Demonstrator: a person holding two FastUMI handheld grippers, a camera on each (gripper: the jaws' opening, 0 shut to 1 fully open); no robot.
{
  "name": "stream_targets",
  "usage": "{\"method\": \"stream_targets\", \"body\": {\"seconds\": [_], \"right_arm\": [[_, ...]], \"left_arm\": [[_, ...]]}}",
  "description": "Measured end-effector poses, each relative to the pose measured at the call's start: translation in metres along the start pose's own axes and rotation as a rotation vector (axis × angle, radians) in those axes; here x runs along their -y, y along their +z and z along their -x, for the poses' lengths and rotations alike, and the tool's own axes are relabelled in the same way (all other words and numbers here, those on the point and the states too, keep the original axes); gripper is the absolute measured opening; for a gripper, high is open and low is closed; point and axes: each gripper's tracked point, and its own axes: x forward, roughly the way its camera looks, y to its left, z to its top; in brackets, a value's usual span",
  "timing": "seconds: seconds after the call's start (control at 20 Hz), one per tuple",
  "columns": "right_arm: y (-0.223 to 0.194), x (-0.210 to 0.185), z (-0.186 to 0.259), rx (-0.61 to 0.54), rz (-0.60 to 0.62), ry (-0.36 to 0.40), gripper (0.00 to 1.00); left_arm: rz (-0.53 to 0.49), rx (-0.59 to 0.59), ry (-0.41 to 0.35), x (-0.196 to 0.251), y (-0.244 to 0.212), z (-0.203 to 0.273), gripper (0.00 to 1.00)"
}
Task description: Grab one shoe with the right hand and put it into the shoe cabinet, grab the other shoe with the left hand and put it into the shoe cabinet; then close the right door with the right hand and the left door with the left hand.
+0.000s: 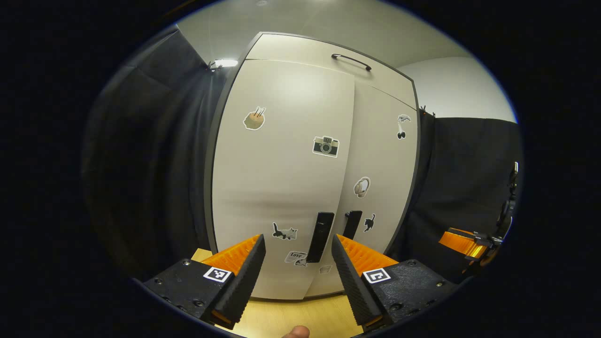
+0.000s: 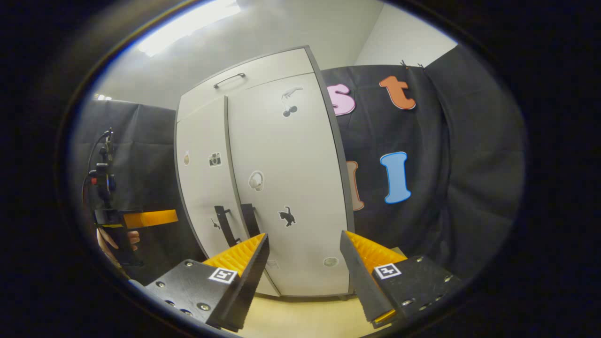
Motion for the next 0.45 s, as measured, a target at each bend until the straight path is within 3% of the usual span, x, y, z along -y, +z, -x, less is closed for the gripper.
{"method": "stream_targets", "body": {"seconds": [0.45], "right_arm": [[-0.0032,0.0014,-0.0015,0.000,-0.004,-0.005,0.91]], "left_arm": [[-0.001,-0.002,0.005,-0.0007,-0.0005,-0.0015,0.87]]}}
